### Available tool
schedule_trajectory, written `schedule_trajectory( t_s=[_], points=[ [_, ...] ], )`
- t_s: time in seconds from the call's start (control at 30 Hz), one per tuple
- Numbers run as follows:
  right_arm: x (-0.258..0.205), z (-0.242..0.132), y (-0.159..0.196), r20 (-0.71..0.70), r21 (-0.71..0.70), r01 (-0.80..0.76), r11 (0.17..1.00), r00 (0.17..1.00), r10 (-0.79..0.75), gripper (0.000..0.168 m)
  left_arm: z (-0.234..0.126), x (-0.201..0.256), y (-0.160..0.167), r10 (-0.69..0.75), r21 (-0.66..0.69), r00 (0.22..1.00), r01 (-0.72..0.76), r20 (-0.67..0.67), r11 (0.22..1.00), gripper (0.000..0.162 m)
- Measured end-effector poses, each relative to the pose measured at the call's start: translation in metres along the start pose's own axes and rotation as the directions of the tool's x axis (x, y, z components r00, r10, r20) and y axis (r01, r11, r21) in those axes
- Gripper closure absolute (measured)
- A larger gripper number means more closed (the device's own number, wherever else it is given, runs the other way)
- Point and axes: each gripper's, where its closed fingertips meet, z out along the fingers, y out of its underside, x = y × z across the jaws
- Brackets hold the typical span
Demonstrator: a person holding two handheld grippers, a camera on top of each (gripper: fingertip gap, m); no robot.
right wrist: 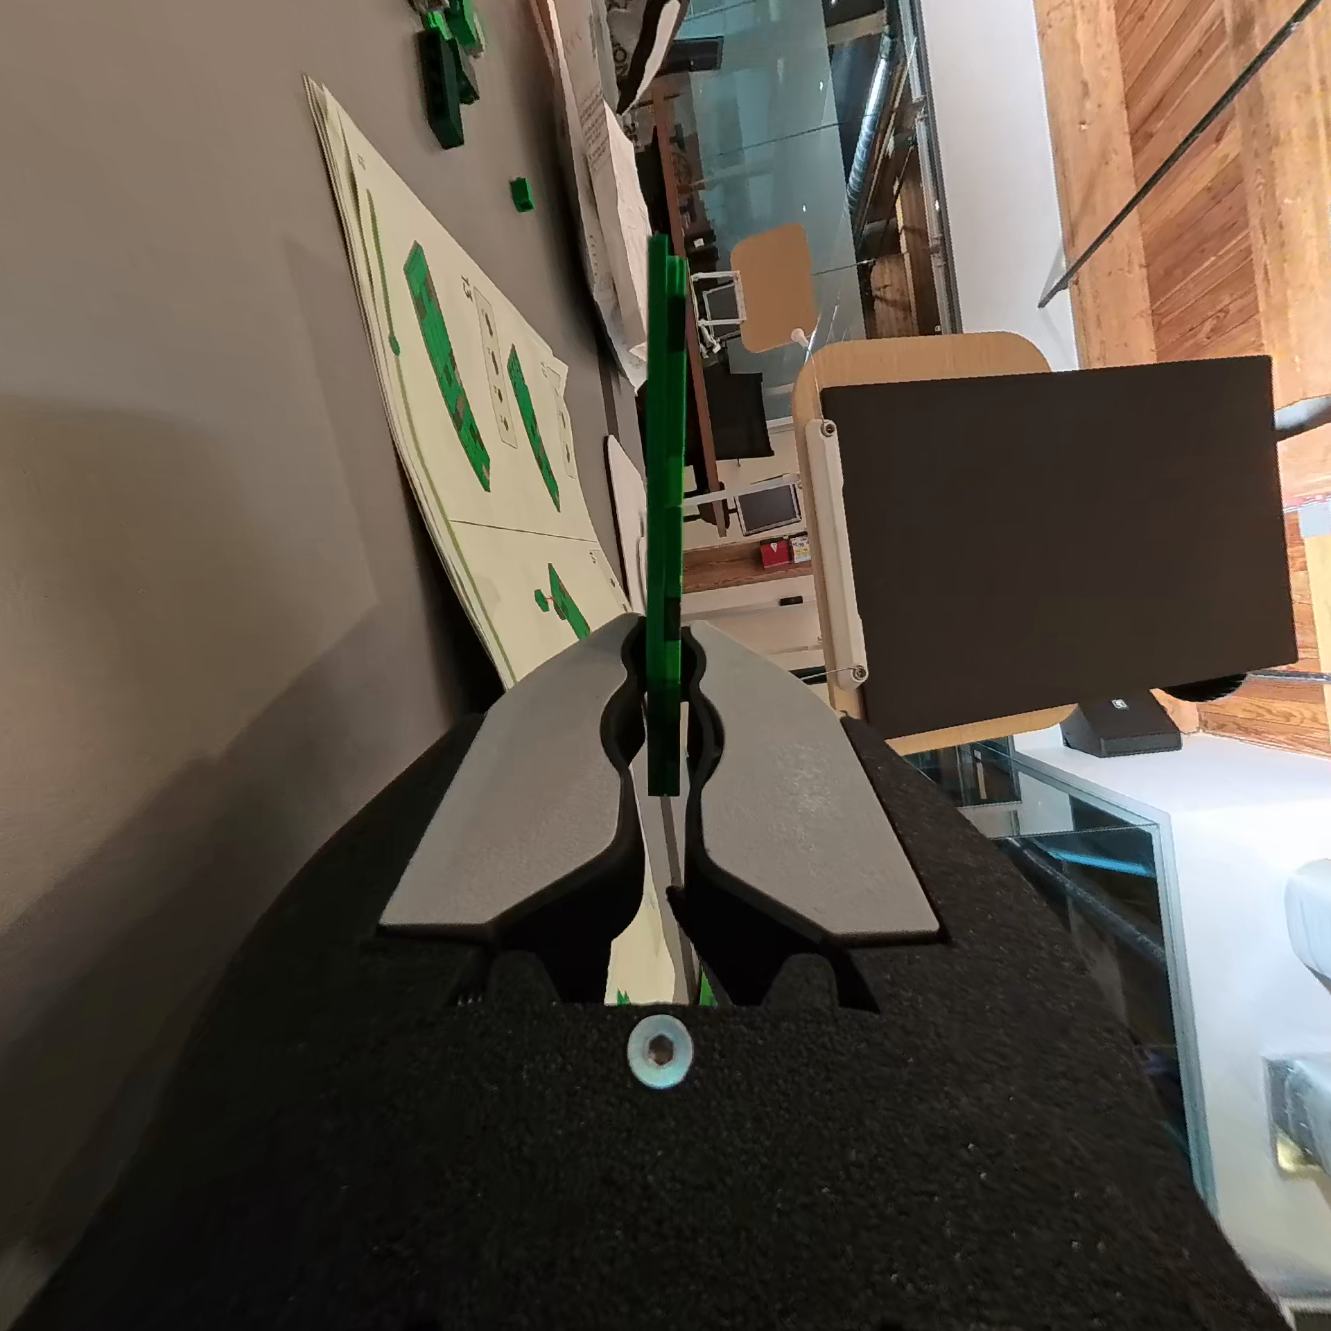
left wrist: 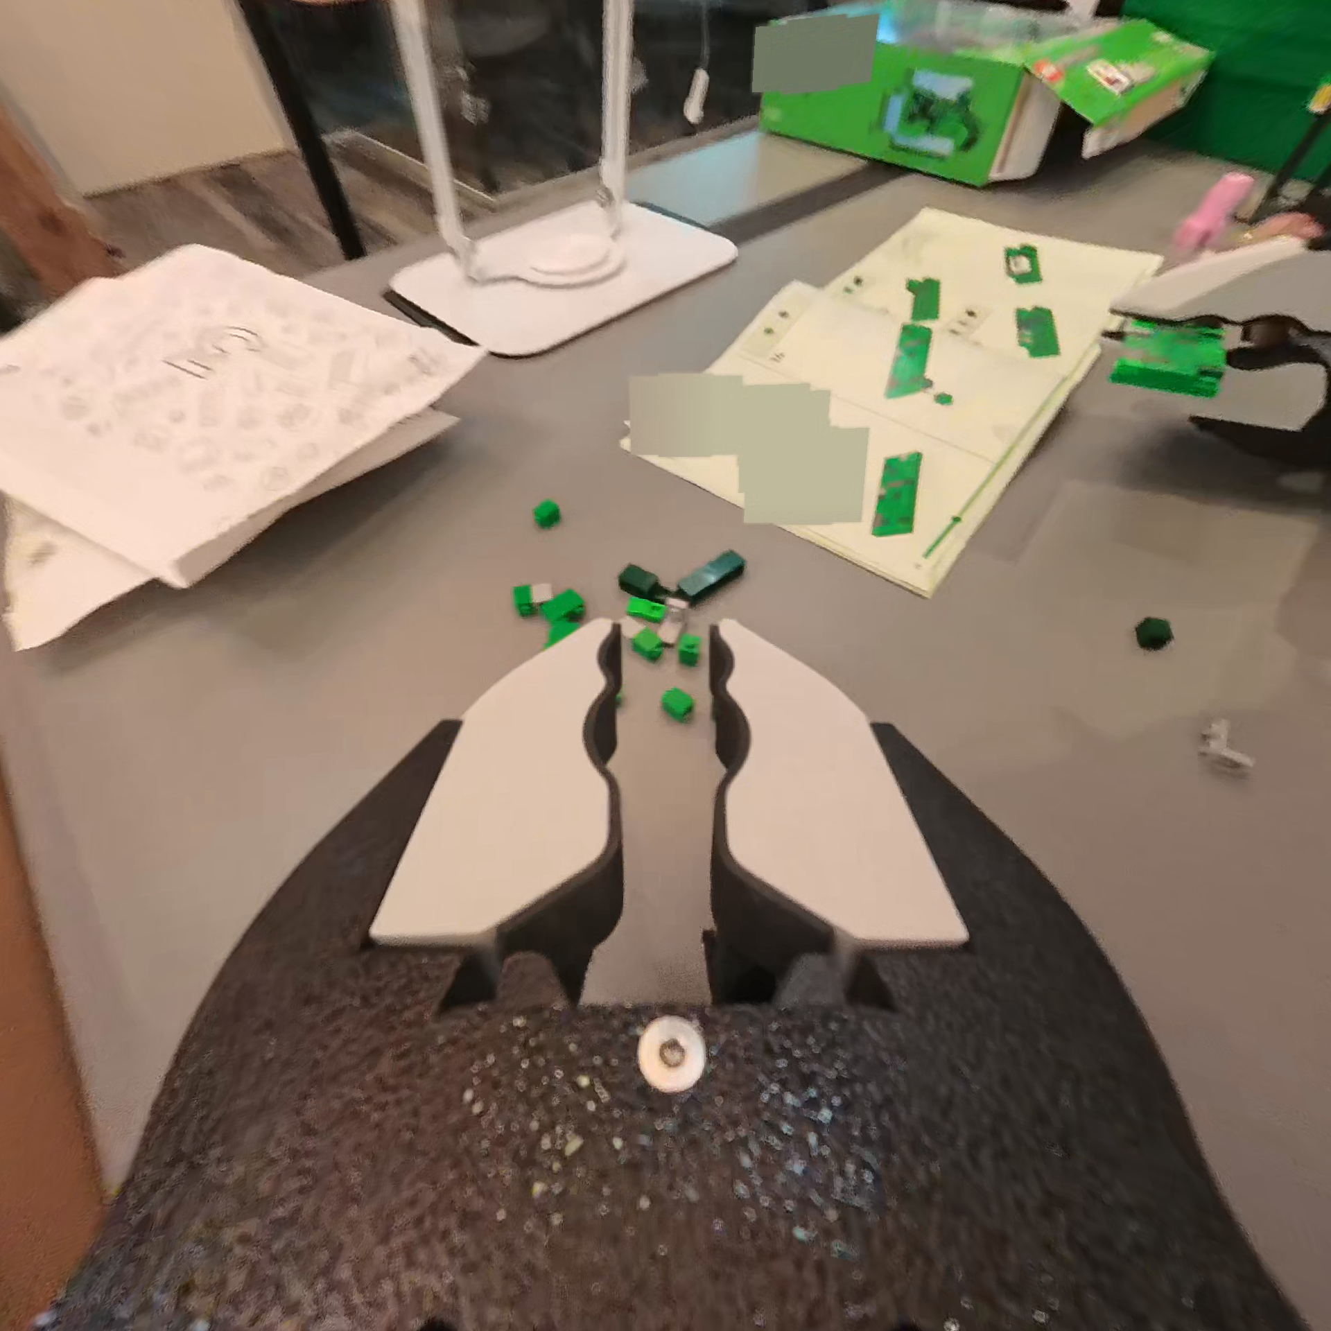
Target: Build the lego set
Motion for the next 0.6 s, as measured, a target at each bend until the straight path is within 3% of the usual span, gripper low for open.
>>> schedule_trajectory(
  t_s=[0.17, 0.3, 0.4, 0.6],
  points=[
    [-0.004, 0.001, -0.001, 0.018, 0.002, 0.012, 1.000, 1.000, -0.012, 0.162, 0.028, 0.012, 0.009, 0.146, -0.169, 0.988, -0.151, -0.041, 0.974, 0.143],
    [-0.004, 0.001, -0.001, 0.025, 0.008, -0.003, 1.000, 1.000, 0.003, 0.162, 0.046, -0.005, 0.013, 0.321, -0.321, 0.941, -0.339, -0.109, 0.884, 0.148],
    [-0.004, 0.001, 0.001, 0.029, 0.006, -0.019, 1.000, 0.999, 0.019, 0.162, 0.061, -0.011, 0.017, 0.297, -0.405, 0.930, -0.363, -0.218, 0.839, 0.148],
    [-0.005, 0.001, 0.001, 0.043, 0.009, -0.032, 0.999, 0.999, 0.032, 0.162, 0.082, -0.023, 0.031, 0.358, -0.510, 0.892, -0.452, -0.278, 0.731, 0.150]
  ],
)
